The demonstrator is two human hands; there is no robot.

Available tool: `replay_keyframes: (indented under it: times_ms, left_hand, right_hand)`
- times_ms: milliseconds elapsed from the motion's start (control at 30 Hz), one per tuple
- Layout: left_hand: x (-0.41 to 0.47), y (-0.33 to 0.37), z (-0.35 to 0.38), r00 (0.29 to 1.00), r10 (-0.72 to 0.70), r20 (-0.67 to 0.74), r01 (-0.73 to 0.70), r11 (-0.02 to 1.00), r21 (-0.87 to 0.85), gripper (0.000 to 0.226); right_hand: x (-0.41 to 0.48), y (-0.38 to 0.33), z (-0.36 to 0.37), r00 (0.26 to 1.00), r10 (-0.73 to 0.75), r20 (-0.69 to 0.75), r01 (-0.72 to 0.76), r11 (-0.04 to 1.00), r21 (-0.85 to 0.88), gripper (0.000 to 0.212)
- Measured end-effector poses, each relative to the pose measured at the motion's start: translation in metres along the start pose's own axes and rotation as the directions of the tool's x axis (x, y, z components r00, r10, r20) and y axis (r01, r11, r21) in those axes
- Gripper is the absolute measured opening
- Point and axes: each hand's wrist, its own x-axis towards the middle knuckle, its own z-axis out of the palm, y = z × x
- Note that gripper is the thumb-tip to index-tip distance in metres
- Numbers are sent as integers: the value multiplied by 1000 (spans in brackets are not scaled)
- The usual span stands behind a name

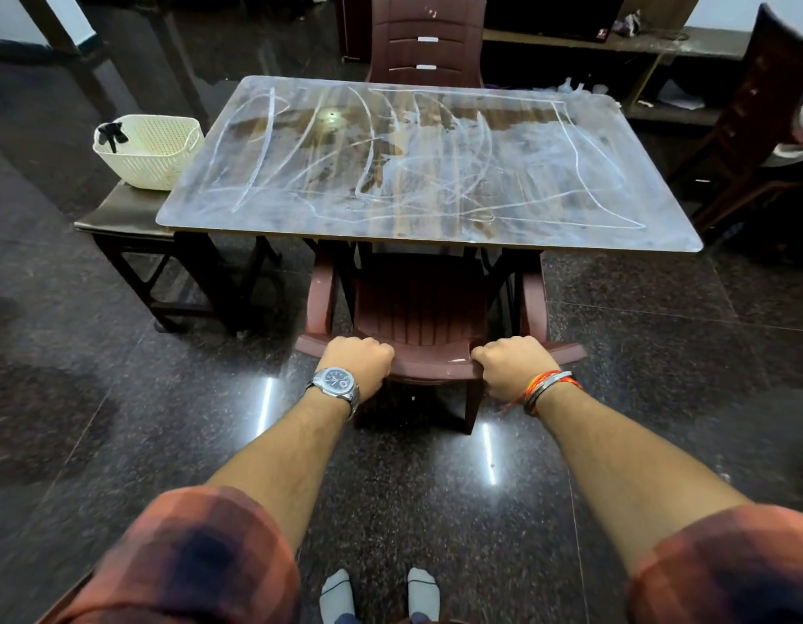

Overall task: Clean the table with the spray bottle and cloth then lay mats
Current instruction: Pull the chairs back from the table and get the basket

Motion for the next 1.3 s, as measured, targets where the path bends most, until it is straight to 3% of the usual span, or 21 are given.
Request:
replay_keyframes:
  times_ms: [433, 533, 600, 667, 767, 833, 967, 1100, 1300]
  left_hand:
    - [9, 5, 3, 999, -44, 18, 44, 999, 8, 19]
    - [7, 6, 1, 998, -52, 21, 52, 999, -4, 17]
    - [6, 5, 2, 999, -38, 12, 38, 999, -27, 16]
    - [5, 0, 4, 1000, 14, -21, -16, 996, -91, 32]
    - [-6, -16, -1, 996, 59, -74, -74, 973, -217, 83]
    - [-15, -31, -5, 988, -6, -155, -38, 959, -282, 97]
    - [-31, -76, -4, 934, -251, -253, 156, 927, -341, 93]
    - [-36, -134, 10, 873, -419, -249, 313, 873, -374, 86]
    - [-27, -241, 28, 805, -534, -256, 426, 823, -376, 79]
  right_hand:
    - [-4, -5, 9, 992, 116, -54, -110, 988, 111, 20]
    - [-4, -5, 11, 990, 119, -77, -109, 986, 123, 27]
    - [-5, -4, 13, 992, 68, -102, -52, 987, 153, 46]
    - [-7, -4, 11, 994, -17, -110, 41, 974, 221, 75]
    - [0, -13, -1, 978, -22, -207, 100, 922, 375, 89]
    - [15, -25, -11, 940, 53, -338, 102, 899, 425, 87]
    - [65, -60, -33, 881, 96, -463, 123, 899, 421, 66]
    - [121, -107, -57, 861, 73, -503, 153, 906, 394, 69]
    - [215, -186, -94, 852, 51, -520, 169, 915, 366, 72]
